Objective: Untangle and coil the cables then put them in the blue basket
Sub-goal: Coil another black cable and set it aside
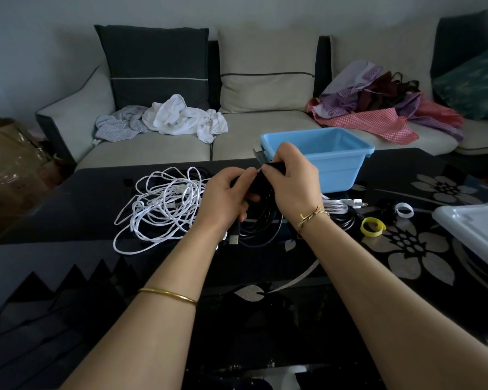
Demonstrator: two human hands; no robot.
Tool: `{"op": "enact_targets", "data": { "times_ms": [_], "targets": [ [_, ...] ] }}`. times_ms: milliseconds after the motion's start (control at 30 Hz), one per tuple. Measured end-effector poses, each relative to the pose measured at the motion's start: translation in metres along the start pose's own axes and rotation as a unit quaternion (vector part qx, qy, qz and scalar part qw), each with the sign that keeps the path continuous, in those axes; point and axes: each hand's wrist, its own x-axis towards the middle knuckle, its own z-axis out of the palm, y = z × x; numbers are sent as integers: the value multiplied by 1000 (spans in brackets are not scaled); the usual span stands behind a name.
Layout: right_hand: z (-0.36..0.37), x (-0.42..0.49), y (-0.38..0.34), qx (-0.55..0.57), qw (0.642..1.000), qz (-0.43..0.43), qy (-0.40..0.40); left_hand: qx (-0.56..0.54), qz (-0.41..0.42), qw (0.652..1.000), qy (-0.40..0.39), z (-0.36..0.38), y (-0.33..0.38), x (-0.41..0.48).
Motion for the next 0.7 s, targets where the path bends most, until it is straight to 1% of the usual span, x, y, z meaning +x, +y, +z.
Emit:
{"op": "enact_targets", "data": {
  "times_ms": [167, 400, 600, 700],
  "targets": [
    [-1, -3, -4, -22, 999, -43, -8, 10, -7, 1000, 24, 0, 0, 2],
    [2, -6, -6, -35, 996, -81, -12, -11, -47, 998, 36, -2, 2, 1],
    [-1, 0, -4, -11, 996, -81, -31, -14, -44, 999, 20, -6, 4, -2],
    [-5, 6, 0, -13, 997, -64, -43, -11, -31, 999, 13, -4, 4, -2]
  ]
}}
